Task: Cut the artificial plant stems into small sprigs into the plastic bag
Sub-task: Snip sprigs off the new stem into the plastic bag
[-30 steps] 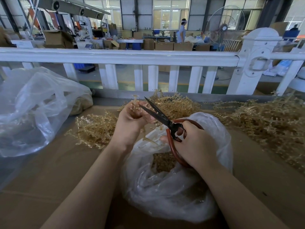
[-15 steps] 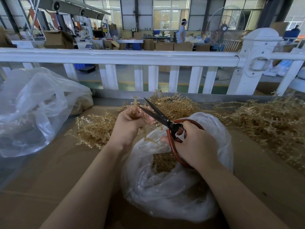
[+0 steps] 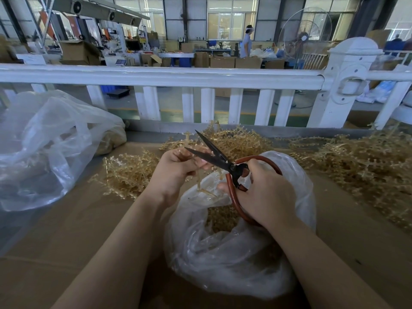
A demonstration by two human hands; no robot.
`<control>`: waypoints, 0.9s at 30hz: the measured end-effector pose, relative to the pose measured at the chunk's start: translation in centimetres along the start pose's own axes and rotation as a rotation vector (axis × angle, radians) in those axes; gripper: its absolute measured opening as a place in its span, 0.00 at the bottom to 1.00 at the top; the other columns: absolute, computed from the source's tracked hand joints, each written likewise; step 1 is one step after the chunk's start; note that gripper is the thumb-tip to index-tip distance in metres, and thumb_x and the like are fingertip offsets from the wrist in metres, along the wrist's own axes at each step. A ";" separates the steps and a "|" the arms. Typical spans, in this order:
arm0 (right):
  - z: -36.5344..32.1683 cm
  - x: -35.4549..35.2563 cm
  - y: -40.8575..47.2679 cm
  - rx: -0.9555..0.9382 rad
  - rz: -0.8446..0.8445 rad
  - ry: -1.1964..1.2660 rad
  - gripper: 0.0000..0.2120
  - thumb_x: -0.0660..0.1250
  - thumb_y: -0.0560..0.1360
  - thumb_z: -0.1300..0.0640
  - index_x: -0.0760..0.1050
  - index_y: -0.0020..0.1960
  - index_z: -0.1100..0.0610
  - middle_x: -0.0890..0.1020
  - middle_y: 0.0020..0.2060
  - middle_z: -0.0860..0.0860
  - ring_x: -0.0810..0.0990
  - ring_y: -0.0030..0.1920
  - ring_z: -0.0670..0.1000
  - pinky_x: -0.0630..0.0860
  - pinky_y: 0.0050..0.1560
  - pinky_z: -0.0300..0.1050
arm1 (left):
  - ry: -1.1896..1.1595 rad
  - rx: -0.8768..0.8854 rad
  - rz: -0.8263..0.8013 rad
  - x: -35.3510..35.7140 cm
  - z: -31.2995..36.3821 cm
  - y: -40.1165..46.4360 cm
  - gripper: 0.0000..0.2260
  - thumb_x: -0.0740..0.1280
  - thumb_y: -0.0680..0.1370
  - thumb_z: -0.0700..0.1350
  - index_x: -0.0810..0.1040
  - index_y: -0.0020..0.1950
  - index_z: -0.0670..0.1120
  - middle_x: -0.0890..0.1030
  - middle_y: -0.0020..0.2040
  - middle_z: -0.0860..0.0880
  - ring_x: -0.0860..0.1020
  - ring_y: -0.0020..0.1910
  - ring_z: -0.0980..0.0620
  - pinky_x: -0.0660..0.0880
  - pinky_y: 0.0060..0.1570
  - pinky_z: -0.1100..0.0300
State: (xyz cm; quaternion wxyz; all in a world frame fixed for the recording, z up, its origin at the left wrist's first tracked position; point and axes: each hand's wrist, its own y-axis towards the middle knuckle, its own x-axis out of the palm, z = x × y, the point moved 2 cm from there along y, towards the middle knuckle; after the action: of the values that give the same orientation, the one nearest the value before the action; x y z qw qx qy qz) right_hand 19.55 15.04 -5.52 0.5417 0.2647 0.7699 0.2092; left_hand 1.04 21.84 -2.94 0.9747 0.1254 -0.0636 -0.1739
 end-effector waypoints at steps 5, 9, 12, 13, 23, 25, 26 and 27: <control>0.0 0.1 0.0 -0.006 -0.015 0.021 0.30 0.54 0.66 0.19 0.68 0.44 0.45 0.70 0.31 0.38 0.68 0.30 0.39 0.58 0.29 0.31 | 0.015 0.010 -0.009 -0.1 -0.1 0.0 0.07 0.69 0.75 0.33 0.85 0.42 0.42 0.82 0.43 0.38 0.75 0.41 0.46 0.68 0.38 0.60; 0.0 0.2 -0.1 -0.003 -0.016 0.022 0.28 0.57 0.66 0.19 0.68 0.41 0.44 0.70 0.29 0.38 0.69 0.30 0.37 0.59 0.28 0.32 | 0.013 0.010 -0.010 -0.3 -0.2 0.1 0.07 0.69 0.76 0.33 0.84 0.42 0.43 0.83 0.40 0.42 0.76 0.40 0.47 0.69 0.39 0.60; 0.2 0.4 -0.1 -0.005 -0.012 0.024 0.28 0.57 0.66 0.19 0.67 0.40 0.44 0.71 0.29 0.39 0.70 0.31 0.39 0.61 0.28 0.33 | 0.002 -0.001 -0.004 -0.4 -0.4 0.2 0.10 0.69 0.76 0.33 0.84 0.39 0.46 0.84 0.37 0.47 0.78 0.37 0.54 0.70 0.37 0.62; 0.2 0.4 -0.2 -0.009 -0.008 0.021 0.28 0.57 0.66 0.19 0.67 0.40 0.44 0.72 0.29 0.40 0.71 0.31 0.39 0.63 0.28 0.33 | 0.001 -0.004 -0.005 -0.4 -0.4 0.2 0.10 0.69 0.76 0.33 0.83 0.39 0.45 0.84 0.36 0.48 0.78 0.36 0.54 0.70 0.37 0.63; 0.5 0.6 -0.2 0.002 -0.036 0.041 0.26 0.61 0.67 0.21 0.73 0.43 0.45 0.78 0.34 0.41 0.76 0.35 0.42 0.72 0.34 0.36 | -0.047 -0.013 -0.038 -0.1 -0.2 0.0 0.03 0.71 0.71 0.41 0.83 0.43 0.45 0.85 0.41 0.48 0.80 0.41 0.52 0.69 0.46 0.54; 0.6 0.6 -0.3 0.003 -0.034 0.054 0.26 0.62 0.67 0.22 0.74 0.44 0.45 0.79 0.35 0.42 0.77 0.35 0.43 0.75 0.35 0.38 | -0.060 -0.011 -0.032 0.0 -0.3 0.0 0.03 0.69 0.74 0.38 0.82 0.46 0.42 0.85 0.43 0.47 0.80 0.42 0.51 0.68 0.48 0.52; 0.6 0.6 -0.3 0.005 -0.035 0.060 0.26 0.62 0.68 0.23 0.74 0.44 0.45 0.79 0.35 0.42 0.77 0.35 0.43 0.76 0.35 0.39 | -0.065 -0.009 -0.027 0.0 -0.3 0.0 0.03 0.68 0.76 0.36 0.81 0.47 0.40 0.84 0.44 0.45 0.80 0.43 0.50 0.69 0.48 0.53; 0.5 0.6 -0.3 0.005 -0.033 0.064 0.25 0.63 0.68 0.23 0.74 0.44 0.45 0.78 0.34 0.41 0.77 0.35 0.43 0.76 0.35 0.38 | -0.071 -0.008 -0.024 0.1 -0.3 -0.1 0.03 0.67 0.77 0.35 0.80 0.48 0.38 0.83 0.45 0.43 0.80 0.43 0.50 0.70 0.48 0.54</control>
State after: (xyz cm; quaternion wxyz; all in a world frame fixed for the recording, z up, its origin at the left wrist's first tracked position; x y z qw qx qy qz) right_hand 19.84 15.21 -6.31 0.5193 0.2465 0.7917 0.2067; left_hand 1.14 21.82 -3.20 0.9701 0.1160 -0.0961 -0.1903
